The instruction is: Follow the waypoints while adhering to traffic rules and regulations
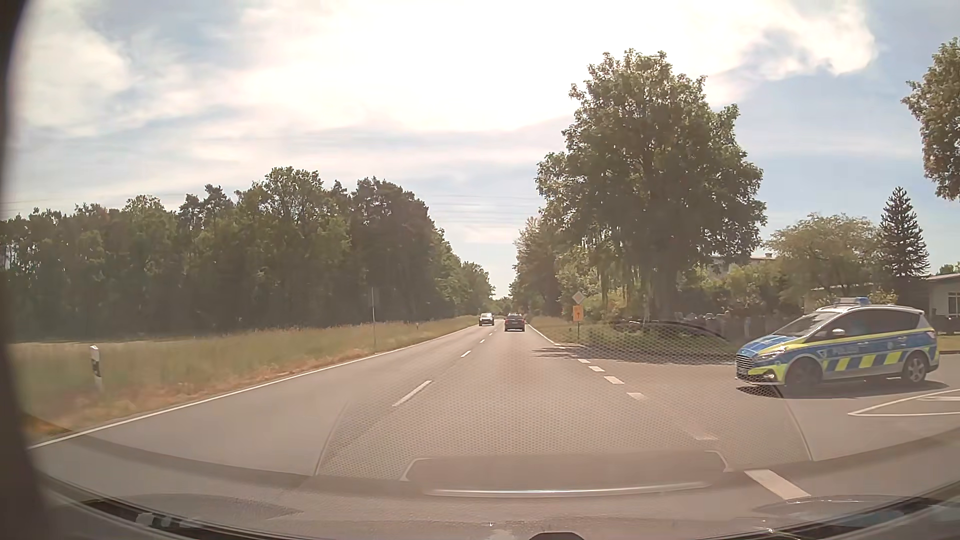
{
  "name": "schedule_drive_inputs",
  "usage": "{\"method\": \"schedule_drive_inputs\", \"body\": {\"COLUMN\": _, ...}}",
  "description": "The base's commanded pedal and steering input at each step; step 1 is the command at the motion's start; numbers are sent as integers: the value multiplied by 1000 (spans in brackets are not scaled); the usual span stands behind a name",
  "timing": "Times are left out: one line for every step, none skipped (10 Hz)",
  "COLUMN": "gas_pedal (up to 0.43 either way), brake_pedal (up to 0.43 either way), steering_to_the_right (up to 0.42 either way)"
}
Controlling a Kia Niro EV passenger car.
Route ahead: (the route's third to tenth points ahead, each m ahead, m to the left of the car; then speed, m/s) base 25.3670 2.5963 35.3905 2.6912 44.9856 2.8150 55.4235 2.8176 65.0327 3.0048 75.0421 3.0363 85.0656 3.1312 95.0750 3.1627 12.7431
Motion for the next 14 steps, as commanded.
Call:
{"method": "schedule_drive_inputs", "body": {"gas_pedal": 248, "brake_pedal": 0, "steering_to_the_right": -1}}
{"method": "schedule_drive_inputs", "body": {"gas_pedal": 240, "brake_pedal": 0, "steering_to_the_right": 0}}
{"method": "schedule_drive_inputs", "body": {"gas_pedal": 240, "brake_pedal": 0, "steering_to_the_right": 0}}
{"method": "schedule_drive_inputs", "body": {"gas_pedal": 228, "brake_pedal": 0, "steering_to_the_right": 0}}
{"method": "schedule_drive_inputs", "body": {"gas_pedal": 228, "brake_pedal": 0, "steering_to_the_right": 0}}
{"method": "schedule_drive_inputs", "body": {"gas_pedal": 228, "brake_pedal": 0, "steering_to_the_right": 0}}
{"method": "schedule_drive_inputs", "body": {"gas_pedal": 228, "brake_pedal": 0, "steering_to_the_right": 0}}
{"method": "schedule_drive_inputs", "body": {"gas_pedal": 228, "brake_pedal": 0, "steering_to_the_right": 0}}
{"method": "schedule_drive_inputs", "body": {"gas_pedal": 228, "brake_pedal": 0, "steering_to_the_right": 0}}
{"method": "schedule_drive_inputs", "body": {"gas_pedal": 240, "brake_pedal": 0, "steering_to_the_right": 0}}
{"method": "schedule_drive_inputs", "body": {"gas_pedal": 240, "brake_pedal": 0, "steering_to_the_right": 1}}
{"method": "schedule_drive_inputs", "body": {"gas_pedal": 240, "brake_pedal": 0, "steering_to_the_right": 3}}
{"method": "schedule_drive_inputs", "body": {"gas_pedal": 240, "brake_pedal": 0, "steering_to_the_right": 4}}
{"method": "schedule_drive_inputs", "body": {"gas_pedal": 240, "brake_pedal": 0, "steering_to_the_right": 4}}
